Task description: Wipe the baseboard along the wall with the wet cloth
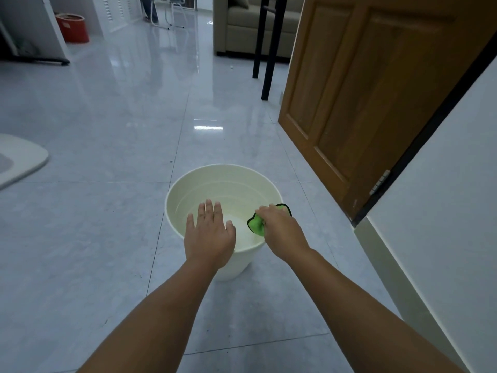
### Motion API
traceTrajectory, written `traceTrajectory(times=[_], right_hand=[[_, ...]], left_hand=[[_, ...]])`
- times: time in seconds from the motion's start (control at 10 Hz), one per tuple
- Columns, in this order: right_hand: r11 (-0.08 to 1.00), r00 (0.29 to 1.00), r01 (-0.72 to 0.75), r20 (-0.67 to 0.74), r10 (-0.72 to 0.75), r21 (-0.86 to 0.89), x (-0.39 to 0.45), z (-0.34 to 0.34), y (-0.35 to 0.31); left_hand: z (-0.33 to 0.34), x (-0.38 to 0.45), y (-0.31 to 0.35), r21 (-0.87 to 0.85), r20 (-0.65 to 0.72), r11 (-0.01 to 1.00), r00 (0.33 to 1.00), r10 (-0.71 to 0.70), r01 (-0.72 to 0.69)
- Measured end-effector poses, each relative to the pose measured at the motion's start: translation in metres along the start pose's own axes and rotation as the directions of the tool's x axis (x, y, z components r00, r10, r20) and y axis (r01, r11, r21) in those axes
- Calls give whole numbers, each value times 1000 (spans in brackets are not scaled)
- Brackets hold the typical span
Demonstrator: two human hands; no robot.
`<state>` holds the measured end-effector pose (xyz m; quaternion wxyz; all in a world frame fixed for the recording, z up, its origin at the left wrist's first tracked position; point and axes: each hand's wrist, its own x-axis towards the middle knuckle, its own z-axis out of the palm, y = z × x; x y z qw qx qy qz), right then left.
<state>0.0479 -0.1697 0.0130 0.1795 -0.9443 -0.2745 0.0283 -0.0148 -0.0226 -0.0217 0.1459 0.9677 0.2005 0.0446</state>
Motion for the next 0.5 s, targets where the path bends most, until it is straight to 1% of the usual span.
traceTrajectory(times=[0.1, 0.2, 0.3, 0.4, 0.5], right_hand=[[999, 1000, 16, 25, -15, -40, -3, -4, 1], [999, 999, 29, 31, -28, -33, -7, -9, 7], [999, 999, 4, 48, -5, 32, -12, -15, 17], [993, 999, -24, 25, 21, 116, -17, -22, 24], [985, 996, -76, -36, 82, 154, -31, -33, 31]], left_hand=[[0, 0, 0, -2, 12, 1000, 1000, 1, -1], [0, 0, 1, -1, -4, 1000, 1000, -2, 2], [-1, -1, 0, 1, -6, 1000, 1000, -4, 4], [0, 0, 1, -16, 3, 1000, 1000, 6, -6], [0, 1, -3, 10, -7, 1000, 1000, -8, 8]])
